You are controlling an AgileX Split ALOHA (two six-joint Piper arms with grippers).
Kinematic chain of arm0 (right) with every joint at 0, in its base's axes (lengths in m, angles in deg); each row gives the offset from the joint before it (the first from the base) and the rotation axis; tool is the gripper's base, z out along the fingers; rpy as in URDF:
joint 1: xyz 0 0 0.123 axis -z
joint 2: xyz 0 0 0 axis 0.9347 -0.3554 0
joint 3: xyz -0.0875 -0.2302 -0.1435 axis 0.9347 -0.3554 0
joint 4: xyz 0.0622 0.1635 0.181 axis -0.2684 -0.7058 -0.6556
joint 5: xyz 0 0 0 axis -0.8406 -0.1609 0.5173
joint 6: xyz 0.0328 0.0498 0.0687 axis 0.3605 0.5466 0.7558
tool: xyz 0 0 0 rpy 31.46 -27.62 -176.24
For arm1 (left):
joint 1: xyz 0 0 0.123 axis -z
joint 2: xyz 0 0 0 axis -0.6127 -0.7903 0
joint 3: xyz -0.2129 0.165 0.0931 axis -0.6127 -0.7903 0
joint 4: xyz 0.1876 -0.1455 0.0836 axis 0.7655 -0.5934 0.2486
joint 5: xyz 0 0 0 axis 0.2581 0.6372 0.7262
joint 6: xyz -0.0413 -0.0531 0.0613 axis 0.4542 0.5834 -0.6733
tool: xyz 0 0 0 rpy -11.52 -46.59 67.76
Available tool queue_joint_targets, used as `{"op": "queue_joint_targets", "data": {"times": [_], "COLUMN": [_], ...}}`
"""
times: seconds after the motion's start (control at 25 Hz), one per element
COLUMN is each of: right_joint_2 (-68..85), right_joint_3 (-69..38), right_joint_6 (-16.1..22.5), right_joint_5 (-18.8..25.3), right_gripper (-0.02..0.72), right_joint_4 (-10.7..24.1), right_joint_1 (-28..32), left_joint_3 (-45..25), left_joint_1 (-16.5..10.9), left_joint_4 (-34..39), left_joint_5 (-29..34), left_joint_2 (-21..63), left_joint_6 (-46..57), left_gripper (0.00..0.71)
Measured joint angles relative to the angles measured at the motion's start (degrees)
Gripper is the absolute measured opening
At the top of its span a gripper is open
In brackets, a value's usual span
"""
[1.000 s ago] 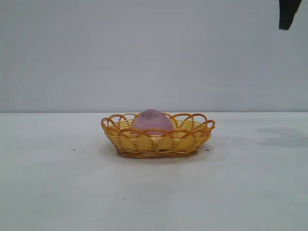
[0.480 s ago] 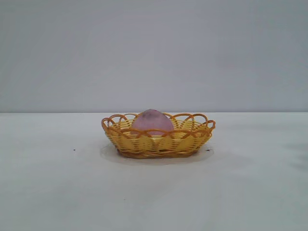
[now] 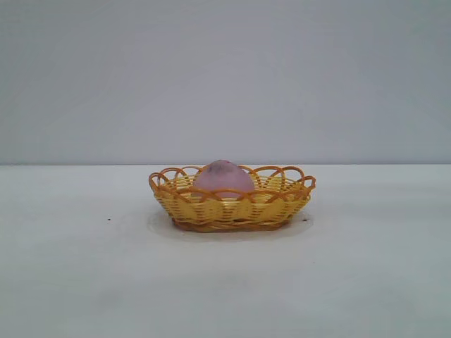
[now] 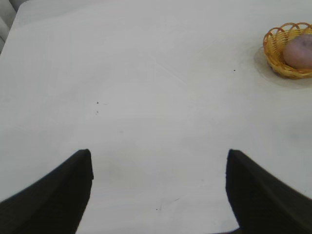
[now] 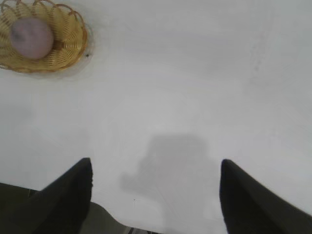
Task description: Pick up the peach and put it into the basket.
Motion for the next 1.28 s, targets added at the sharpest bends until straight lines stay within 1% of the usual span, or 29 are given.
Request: {"op": "queue_joint_targets", "data": {"times": [0.36,0.48,0.64,0.72,0.8,0.92,1.24,1.28], "right_joint_2": [20.2,25.7,32.4,33.1,33.1,33.1,33.1,33.1], "right_joint_3": [-12.0,-14.6,-15.1,-15.2,-15.9,-16.6,-16.8,-16.8], "right_joint_6": [0.0,0.0,0.0,0.0,0.0,0.0,0.0,0.7], "right_joint_5": [-0.5,-0.5,-0.8,-0.9,-2.3,-3.0,-3.4,-3.4], "right_gripper": [0.471,0.471,0.471,0.471,0.471,0.471,0.471,0.471], "right_joint_4": [0.0,0.0,-0.1,0.1,0.1,0.3,0.4,0.4], "right_joint_1": [0.0,0.0,0.0,0.0,0.0,0.0,0.0,0.0], "left_joint_3": [0.0,0.0,0.0,0.0,0.0,0.0,0.0,0.0], "left_joint_1": [0.0,0.0,0.0,0.0,0.0,0.0,0.0,0.0], "left_joint_4": [0.0,0.0,0.0,0.0,0.0,0.0,0.0,0.0], "left_joint_5": [0.0,0.0,0.0,0.0,0.0,0.0,0.0,0.0], "left_joint_2": [0.0,0.0,0.0,0.0,0.0,0.0,0.0,0.0], "left_joint_6": [0.0,0.0,0.0,0.0,0.0,0.0,0.0,0.0], "left_gripper": [0.534,0.534,0.534,0.534,0.534,0.534,0.534,0.534]}}
